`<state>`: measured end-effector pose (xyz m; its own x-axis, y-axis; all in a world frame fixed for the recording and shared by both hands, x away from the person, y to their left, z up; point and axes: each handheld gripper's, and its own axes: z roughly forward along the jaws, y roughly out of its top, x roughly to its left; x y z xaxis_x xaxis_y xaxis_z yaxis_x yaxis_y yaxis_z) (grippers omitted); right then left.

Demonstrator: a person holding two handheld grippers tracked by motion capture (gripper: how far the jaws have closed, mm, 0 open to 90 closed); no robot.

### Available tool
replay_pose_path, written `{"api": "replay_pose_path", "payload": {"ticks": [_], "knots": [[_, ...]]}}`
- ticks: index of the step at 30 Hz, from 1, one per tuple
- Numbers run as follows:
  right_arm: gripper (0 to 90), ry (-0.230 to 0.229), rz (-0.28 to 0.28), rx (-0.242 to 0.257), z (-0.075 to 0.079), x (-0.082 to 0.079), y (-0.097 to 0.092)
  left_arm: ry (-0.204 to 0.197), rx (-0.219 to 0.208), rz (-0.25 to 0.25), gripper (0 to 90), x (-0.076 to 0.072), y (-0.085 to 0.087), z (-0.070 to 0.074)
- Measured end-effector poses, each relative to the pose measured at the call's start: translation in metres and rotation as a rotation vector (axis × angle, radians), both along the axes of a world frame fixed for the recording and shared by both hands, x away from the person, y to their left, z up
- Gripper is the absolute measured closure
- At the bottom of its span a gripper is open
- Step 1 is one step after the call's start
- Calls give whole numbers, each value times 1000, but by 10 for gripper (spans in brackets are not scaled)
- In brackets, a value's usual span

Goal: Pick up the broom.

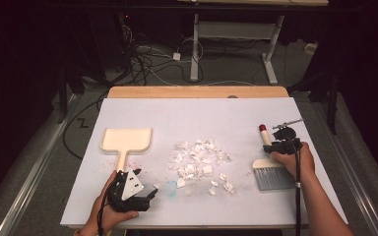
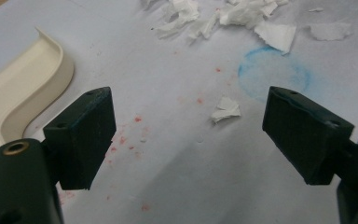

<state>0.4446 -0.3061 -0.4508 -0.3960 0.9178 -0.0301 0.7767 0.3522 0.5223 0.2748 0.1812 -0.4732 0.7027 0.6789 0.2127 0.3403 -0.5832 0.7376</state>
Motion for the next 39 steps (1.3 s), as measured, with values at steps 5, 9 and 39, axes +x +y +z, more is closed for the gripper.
{"api": "replay_pose_path", "payload": {"ticks": [5,9,39], "knots": [[710,-19,22,0,-1,0,-1,-5,8,-7,166,0,-1,-1],[711,-25,22,9,0,0,-1,-4,11,-9,167,0,-2,0],[714,-592,198,314,106,-101,72,25,-320,-197,210,18,-131,75]]}}
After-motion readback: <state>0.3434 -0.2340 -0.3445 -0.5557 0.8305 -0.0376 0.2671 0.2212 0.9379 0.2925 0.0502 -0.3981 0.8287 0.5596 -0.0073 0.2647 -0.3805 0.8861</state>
